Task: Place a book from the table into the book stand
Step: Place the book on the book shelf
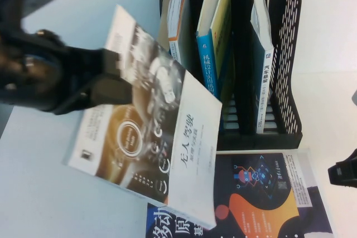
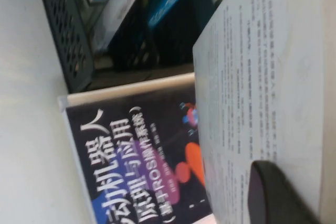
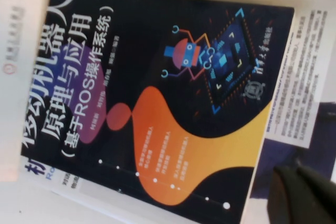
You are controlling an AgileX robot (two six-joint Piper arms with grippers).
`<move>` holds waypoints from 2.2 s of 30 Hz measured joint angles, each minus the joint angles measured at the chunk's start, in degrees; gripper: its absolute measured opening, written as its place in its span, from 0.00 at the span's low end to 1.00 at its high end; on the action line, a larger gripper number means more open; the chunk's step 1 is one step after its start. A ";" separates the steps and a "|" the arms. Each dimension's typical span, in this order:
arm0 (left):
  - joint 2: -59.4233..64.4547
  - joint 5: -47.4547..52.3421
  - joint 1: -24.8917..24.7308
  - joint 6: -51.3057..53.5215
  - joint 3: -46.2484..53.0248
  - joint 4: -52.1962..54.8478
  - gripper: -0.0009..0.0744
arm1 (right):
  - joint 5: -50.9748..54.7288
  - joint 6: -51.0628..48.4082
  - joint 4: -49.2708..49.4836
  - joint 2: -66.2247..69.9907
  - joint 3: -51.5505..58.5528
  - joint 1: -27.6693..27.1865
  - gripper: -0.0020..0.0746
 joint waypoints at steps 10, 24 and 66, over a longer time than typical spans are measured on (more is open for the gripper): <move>13.21 -1.75 -8.99 -5.36 -11.45 9.72 0.14 | 1.07 0.00 -1.59 -0.08 0.00 0.00 0.02; 26.00 -0.14 -9.37 -5.34 -26.51 11.56 0.14 | 1.07 0.00 -2.27 -0.08 0.00 0.00 0.02; 51.71 4.45 -9.38 -5.91 -61.53 22.07 0.14 | -0.19 0.00 -3.09 -0.08 0.00 0.00 0.02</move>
